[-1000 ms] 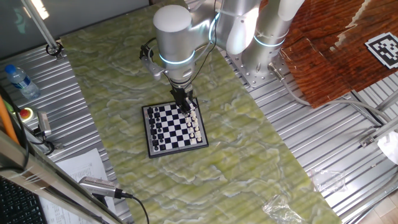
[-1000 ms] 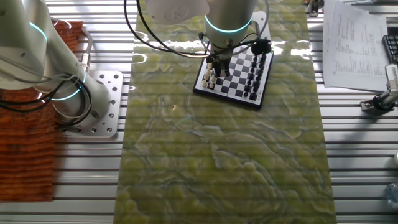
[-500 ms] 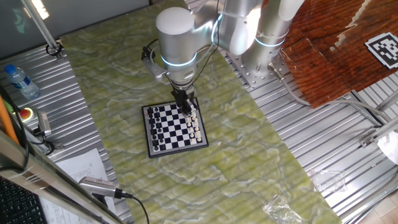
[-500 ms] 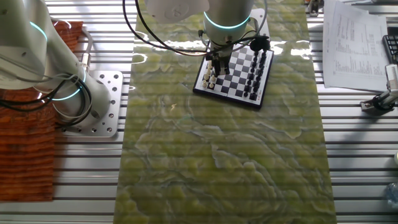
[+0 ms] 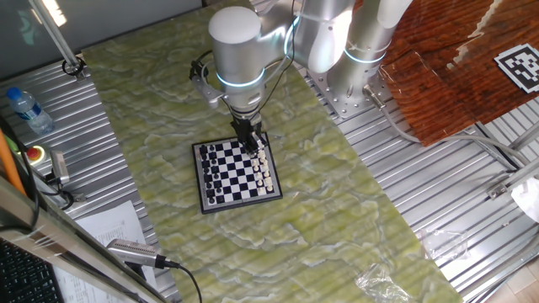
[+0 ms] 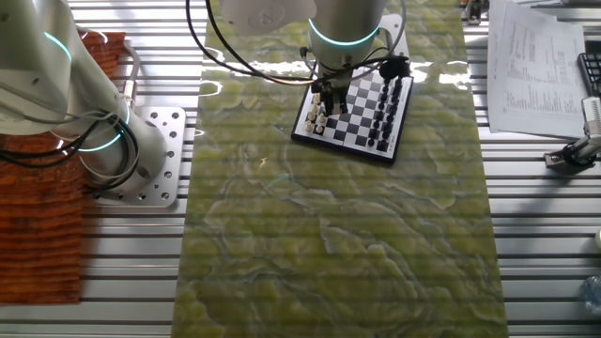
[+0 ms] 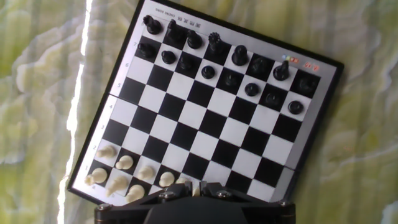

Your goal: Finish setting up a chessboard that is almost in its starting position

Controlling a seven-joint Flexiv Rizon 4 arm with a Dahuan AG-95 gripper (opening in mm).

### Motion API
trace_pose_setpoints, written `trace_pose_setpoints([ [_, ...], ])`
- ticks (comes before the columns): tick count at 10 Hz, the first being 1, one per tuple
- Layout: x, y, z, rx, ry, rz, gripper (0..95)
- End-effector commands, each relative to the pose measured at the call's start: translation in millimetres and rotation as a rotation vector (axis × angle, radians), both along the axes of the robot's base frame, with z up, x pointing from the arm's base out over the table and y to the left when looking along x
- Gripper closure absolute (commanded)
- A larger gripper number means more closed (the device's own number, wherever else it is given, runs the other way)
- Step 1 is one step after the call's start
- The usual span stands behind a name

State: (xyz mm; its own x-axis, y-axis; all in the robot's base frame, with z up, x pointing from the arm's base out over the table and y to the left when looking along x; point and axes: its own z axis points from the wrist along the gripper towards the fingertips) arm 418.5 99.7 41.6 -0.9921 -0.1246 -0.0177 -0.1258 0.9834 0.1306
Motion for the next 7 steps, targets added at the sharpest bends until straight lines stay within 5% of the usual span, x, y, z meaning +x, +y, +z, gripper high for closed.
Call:
trace_pose_setpoints([
  [1,0.0,-0.2,0.1,-0.006,0.001,-0.004,95.0],
  [7,-1.6,-0.7,-1.9,-0.012,0.007,-0.010,95.0],
])
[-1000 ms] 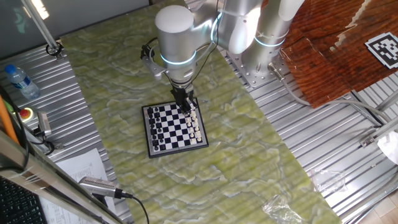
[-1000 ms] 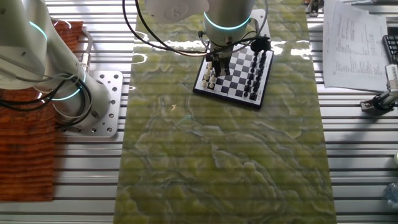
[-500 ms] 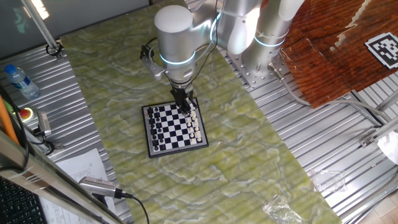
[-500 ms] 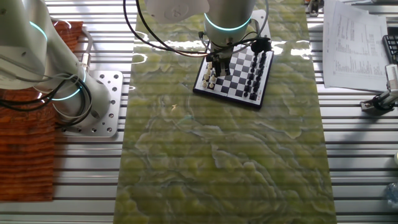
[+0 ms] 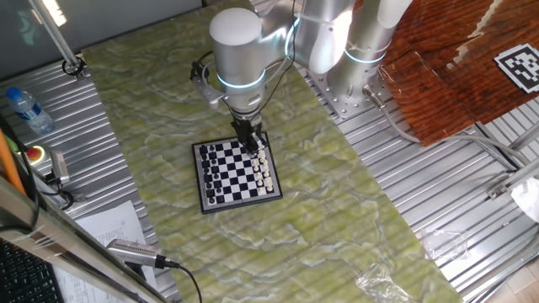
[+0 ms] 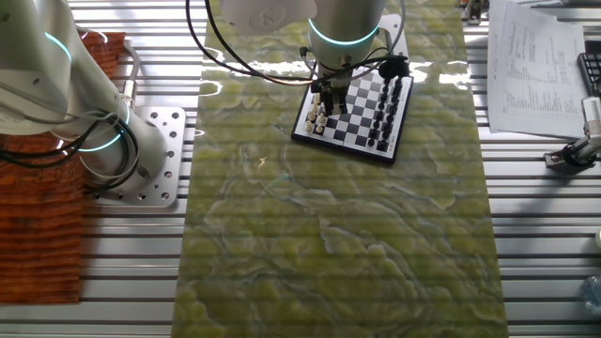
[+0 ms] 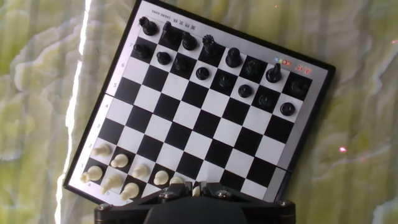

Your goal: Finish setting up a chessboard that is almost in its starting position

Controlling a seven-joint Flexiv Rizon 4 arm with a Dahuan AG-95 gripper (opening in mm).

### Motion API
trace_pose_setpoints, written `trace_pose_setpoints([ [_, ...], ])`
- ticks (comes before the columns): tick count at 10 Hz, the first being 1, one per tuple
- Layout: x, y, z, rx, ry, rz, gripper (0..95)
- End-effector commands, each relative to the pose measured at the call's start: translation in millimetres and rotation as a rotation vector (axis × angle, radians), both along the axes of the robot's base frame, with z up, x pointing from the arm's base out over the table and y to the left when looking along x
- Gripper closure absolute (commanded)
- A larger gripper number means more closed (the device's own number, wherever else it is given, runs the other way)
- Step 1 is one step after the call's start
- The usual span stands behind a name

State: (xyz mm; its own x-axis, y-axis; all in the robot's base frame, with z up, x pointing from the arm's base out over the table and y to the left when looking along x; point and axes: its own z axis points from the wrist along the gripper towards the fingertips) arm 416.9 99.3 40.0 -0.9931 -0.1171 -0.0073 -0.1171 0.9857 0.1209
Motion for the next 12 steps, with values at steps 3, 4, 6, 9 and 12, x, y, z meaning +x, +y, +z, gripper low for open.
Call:
trace_pose_setpoints([
  [3,0.0,-1.1,-0.5,-0.006,-0.007,0.003,95.0],
  [4,0.0,-1.3,-1.1,-0.008,-0.008,0.006,95.0],
  [6,-0.4,-1.2,-3.5,-0.008,-0.008,0.006,95.0],
  [9,-0.3,-1.2,-3.2,-0.007,-0.008,0.008,95.0],
  [12,0.0,-1.9,-2.2,-0.006,-0.010,0.017,95.0],
])
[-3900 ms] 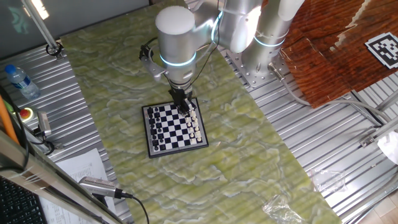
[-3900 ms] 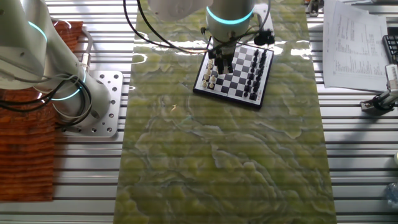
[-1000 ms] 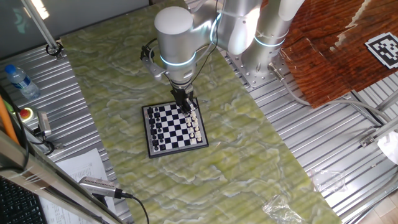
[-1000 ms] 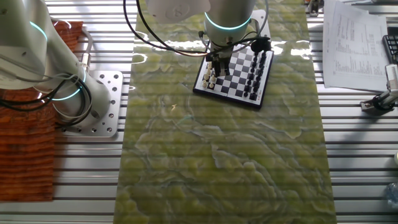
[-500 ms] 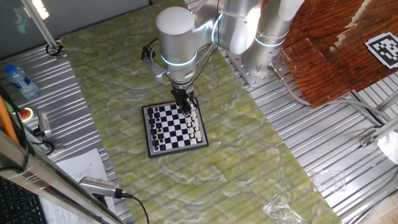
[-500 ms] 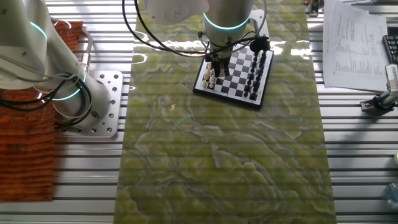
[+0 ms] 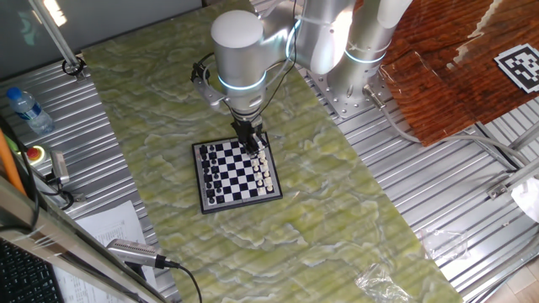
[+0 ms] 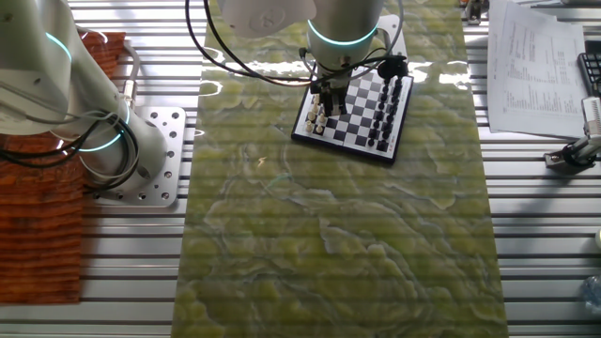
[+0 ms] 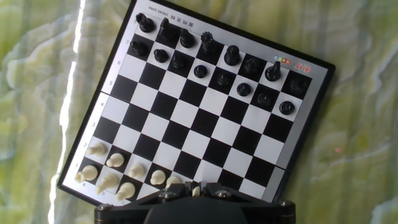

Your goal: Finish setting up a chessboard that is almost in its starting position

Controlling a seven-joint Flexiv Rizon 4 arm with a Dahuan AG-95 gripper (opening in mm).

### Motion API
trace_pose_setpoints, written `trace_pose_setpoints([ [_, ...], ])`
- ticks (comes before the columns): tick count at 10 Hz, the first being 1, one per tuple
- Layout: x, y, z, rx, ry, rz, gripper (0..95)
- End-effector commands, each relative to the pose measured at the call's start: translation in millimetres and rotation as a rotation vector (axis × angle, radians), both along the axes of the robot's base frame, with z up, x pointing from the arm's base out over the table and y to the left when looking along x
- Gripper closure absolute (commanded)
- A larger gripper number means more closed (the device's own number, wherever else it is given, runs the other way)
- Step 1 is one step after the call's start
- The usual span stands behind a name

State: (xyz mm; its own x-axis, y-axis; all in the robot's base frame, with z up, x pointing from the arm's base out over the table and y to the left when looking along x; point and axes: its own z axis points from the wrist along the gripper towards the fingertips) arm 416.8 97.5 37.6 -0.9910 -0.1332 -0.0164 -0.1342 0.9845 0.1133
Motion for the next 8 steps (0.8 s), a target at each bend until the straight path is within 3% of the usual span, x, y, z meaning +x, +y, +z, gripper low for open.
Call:
trace_pose_setpoints([
  [1,0.2,-0.1,0.2,0.000,-0.001,0.003,76.0],
  [8,1.1,0.1,3.0,0.018,-0.001,0.006,76.0],
])
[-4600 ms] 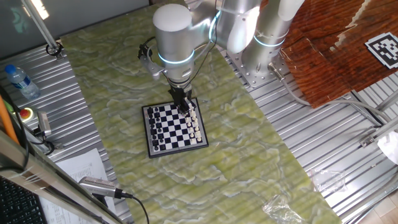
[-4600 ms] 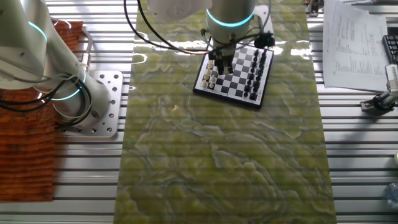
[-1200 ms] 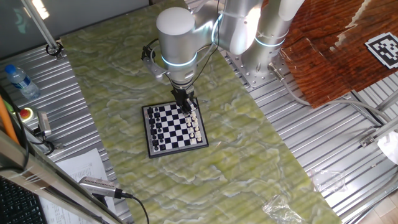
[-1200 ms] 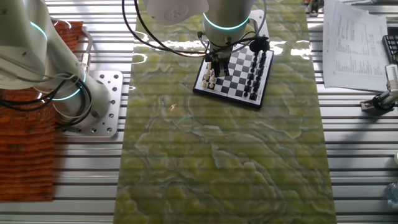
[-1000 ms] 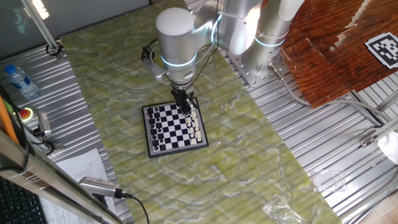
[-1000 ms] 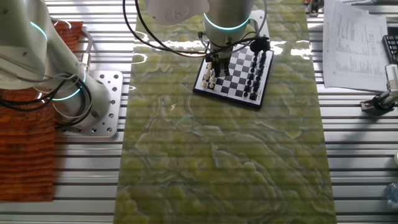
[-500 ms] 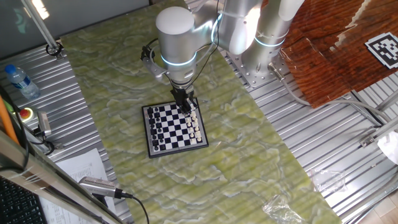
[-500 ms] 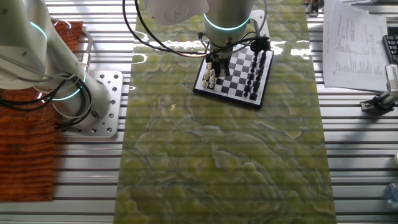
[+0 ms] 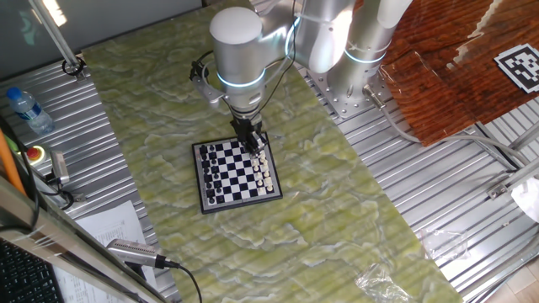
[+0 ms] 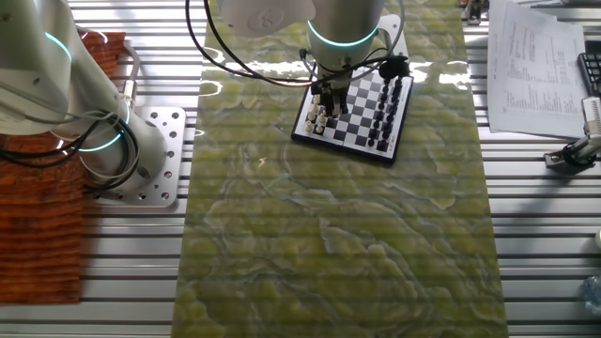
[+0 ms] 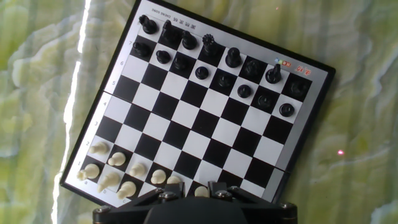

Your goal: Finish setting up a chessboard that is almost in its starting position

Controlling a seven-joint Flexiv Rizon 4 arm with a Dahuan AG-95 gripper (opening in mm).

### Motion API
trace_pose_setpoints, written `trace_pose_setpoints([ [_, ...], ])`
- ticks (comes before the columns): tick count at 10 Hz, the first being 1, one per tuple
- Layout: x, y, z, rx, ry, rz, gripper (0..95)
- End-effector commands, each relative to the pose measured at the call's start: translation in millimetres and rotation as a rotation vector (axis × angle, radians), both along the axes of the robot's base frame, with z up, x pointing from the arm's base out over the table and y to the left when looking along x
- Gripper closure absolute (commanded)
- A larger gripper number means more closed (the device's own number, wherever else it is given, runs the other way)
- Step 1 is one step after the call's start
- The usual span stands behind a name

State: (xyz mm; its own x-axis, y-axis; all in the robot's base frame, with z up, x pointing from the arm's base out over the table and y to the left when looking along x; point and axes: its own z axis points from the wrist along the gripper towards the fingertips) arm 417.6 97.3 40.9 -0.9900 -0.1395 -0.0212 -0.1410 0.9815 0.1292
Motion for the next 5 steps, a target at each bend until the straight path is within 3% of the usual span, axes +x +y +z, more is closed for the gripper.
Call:
trace_pose_setpoints([
  [1,0.3,0.3,-0.3,0.004,0.003,-0.001,76.0],
  [5,0.1,1.1,-0.8,0.012,0.003,-0.004,76.0],
])
